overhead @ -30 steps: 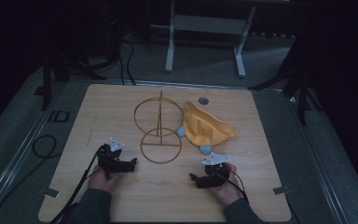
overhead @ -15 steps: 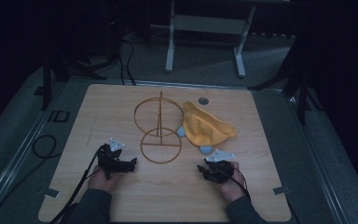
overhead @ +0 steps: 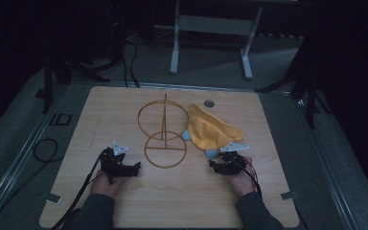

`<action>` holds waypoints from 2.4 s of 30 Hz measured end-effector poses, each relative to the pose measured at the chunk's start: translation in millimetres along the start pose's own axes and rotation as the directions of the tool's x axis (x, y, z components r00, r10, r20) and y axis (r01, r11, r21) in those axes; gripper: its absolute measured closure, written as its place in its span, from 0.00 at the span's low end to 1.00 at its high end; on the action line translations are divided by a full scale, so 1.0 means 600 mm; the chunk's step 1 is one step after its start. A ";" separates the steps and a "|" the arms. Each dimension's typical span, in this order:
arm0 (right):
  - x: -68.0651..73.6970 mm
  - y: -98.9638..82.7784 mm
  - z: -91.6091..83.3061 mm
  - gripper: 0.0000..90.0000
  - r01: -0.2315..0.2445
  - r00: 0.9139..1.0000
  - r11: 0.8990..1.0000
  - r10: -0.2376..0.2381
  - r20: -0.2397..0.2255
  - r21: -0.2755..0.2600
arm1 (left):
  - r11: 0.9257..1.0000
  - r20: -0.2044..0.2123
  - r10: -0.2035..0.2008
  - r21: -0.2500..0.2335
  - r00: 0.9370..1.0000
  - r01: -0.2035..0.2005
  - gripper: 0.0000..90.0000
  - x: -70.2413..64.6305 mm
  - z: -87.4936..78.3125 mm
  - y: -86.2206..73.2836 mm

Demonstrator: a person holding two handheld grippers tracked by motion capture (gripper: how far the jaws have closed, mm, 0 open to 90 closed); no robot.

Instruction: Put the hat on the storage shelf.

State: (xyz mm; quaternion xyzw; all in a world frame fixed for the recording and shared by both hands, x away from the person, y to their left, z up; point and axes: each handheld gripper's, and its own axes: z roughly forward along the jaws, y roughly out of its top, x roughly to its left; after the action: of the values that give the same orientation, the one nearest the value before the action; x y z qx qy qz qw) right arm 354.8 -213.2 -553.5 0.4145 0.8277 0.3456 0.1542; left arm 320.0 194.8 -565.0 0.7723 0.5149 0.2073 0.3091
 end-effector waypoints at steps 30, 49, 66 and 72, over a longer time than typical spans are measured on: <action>0.019 0.039 -0.013 0.88 0.143 0.990 0.985 -0.144 -0.006 -0.097 | 1.000 0.000 -0.001 0.000 1.000 0.001 0.02 0.000 0.000 0.000; 0.022 0.093 -0.077 0.89 0.198 0.980 0.964 -0.197 0.024 -0.177 | 1.000 0.001 -0.005 -0.004 1.000 0.005 0.02 -0.001 0.000 0.000; 0.026 0.133 -0.163 0.88 0.175 0.982 0.925 -0.191 -0.013 -0.336 | 1.000 0.002 -0.002 0.000 1.000 0.002 0.02 0.000 0.000 0.000; 0.008 0.122 -0.170 0.86 0.080 0.990 0.931 -0.117 -0.084 -0.355 | 1.000 0.001 -0.003 0.000 1.000 0.003 0.02 0.000 0.000 0.000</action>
State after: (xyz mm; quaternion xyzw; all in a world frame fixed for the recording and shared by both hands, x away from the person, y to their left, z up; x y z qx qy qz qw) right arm 339.0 -224.0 -429.7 0.3199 0.7792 0.5006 0.1996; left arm 320.0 194.7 -564.9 0.7718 0.5157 0.2063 0.3095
